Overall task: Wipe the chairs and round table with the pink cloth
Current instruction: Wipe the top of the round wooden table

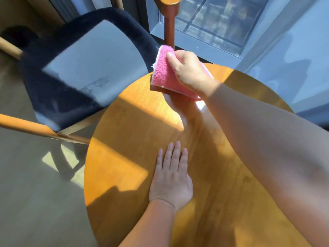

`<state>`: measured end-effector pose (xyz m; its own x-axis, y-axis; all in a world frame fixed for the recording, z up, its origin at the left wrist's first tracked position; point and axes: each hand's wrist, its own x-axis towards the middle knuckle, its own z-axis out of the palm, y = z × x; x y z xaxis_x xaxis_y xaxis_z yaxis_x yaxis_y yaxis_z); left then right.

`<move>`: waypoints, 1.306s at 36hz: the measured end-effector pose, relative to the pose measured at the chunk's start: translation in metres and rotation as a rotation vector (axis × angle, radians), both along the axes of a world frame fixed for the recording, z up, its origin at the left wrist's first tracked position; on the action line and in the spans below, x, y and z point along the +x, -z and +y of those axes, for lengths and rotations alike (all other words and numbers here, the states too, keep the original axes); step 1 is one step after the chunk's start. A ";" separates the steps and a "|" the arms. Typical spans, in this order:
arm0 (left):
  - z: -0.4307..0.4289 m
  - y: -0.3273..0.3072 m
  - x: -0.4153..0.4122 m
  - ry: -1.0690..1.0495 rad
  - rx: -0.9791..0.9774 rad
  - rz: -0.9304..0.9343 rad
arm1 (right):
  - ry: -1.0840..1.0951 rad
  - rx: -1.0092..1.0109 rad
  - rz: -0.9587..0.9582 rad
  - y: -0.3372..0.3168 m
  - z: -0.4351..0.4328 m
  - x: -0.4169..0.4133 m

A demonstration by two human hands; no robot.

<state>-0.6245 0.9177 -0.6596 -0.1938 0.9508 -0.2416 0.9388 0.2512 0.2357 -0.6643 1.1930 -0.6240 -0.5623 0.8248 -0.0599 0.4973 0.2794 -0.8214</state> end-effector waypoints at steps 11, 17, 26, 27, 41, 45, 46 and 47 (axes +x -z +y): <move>0.000 -0.008 0.002 -0.017 0.046 -0.022 | 0.222 0.081 0.024 -0.093 -0.061 0.094; 0.004 -0.023 -0.005 -0.071 0.035 -0.170 | 0.376 0.009 -0.025 -0.142 -0.110 0.161; -0.004 -0.184 0.019 0.001 0.329 -0.757 | 0.680 -0.046 0.122 -0.245 -0.203 0.197; -0.010 -0.207 0.023 0.029 0.357 -0.817 | 0.710 -0.050 0.145 -0.258 -0.213 0.198; -0.098 -0.389 0.019 0.186 0.145 -1.209 | 0.895 -0.025 0.323 -0.384 -0.340 0.186; -0.104 -0.406 0.011 0.235 0.175 -1.262 | 0.905 -0.009 0.319 -0.406 -0.355 0.183; -0.105 -0.411 0.008 0.243 0.193 -1.285 | 0.894 -0.015 0.309 -0.411 -0.359 0.183; -0.105 -0.415 0.006 0.240 0.214 -1.299 | 0.875 -0.035 0.309 -0.414 -0.362 0.184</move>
<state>-0.6187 0.8127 -0.2451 0.2372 0.9708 0.0344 0.0209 -0.0405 0.9990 -0.4805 0.8313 -0.2102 0.2646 0.9633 -0.0443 0.2764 -0.1198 -0.9535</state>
